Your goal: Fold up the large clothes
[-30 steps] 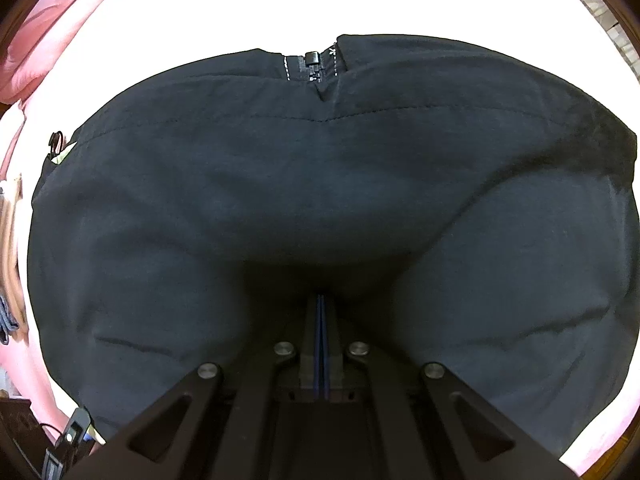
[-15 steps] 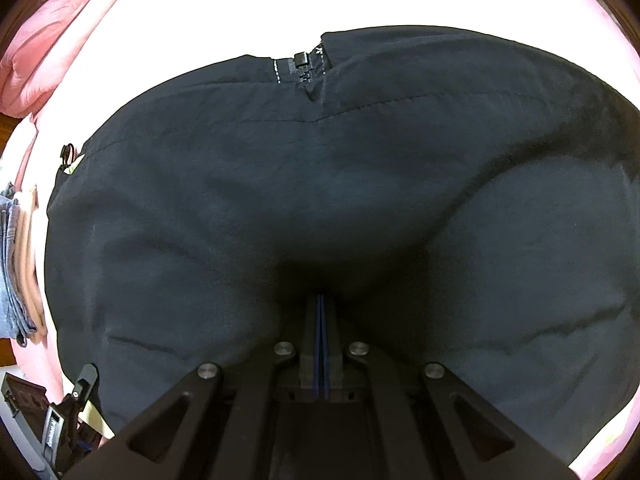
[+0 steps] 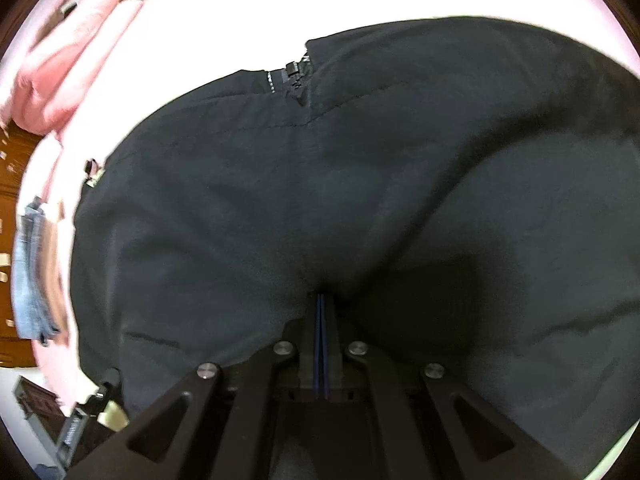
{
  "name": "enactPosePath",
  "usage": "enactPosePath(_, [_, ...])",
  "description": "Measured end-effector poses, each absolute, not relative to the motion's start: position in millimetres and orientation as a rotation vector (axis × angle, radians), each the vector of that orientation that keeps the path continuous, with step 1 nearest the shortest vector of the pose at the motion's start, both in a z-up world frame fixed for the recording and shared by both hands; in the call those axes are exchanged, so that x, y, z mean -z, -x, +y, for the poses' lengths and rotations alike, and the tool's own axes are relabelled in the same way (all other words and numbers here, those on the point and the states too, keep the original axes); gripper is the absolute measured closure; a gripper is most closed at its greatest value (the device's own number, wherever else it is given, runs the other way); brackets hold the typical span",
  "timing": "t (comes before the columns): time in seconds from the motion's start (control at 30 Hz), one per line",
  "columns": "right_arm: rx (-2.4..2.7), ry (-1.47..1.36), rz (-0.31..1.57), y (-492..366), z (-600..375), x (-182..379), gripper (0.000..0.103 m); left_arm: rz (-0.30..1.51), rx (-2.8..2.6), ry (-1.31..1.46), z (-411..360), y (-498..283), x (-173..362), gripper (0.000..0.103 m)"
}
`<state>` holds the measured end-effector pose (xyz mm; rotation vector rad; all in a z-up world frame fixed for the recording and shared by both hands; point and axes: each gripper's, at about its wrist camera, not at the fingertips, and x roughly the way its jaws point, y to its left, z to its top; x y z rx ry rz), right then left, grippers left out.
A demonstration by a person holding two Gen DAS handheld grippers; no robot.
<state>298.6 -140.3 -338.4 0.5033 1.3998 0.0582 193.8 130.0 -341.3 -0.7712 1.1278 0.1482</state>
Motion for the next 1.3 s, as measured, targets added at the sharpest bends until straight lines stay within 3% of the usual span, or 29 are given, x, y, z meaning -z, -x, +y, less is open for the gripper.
enactPosePath(0.07, [-0.082,-0.573,1.39,-294.6,-151.2,341.3,0.103,1.128,-0.157,0.798,126.0,-190.9,338.4,0.093])
enactPosePath(0.33, [-0.201,-0.701,1.363,-283.2,-180.4,351.7,0.103,0.971,-0.272,0.522,65.1,-185.0,265.9,0.097])
enactPosePath(0.57, [-0.35,-0.628,1.408,-283.8,-193.6,348.7,0.103,0.748,-0.156,0.329,-33.0,-170.4,174.6,0.099])
enactPosePath(0.73, [-0.422,-0.682,1.392,-278.6,-214.2,354.4,0.103,0.672,-0.008,0.158,-112.5,-149.5,137.2,0.099])
enactPosePath(1.03, [-0.493,-0.713,1.348,-269.1,-232.5,361.3,0.103,0.76,0.284,0.041,-228.3,-116.7,144.4,0.099])
enactPosePath(1.3, [-0.519,-0.768,1.327,-262.4,-250.8,366.2,0.103,0.817,0.342,-0.045,-256.3,-97.1,153.4,0.099])
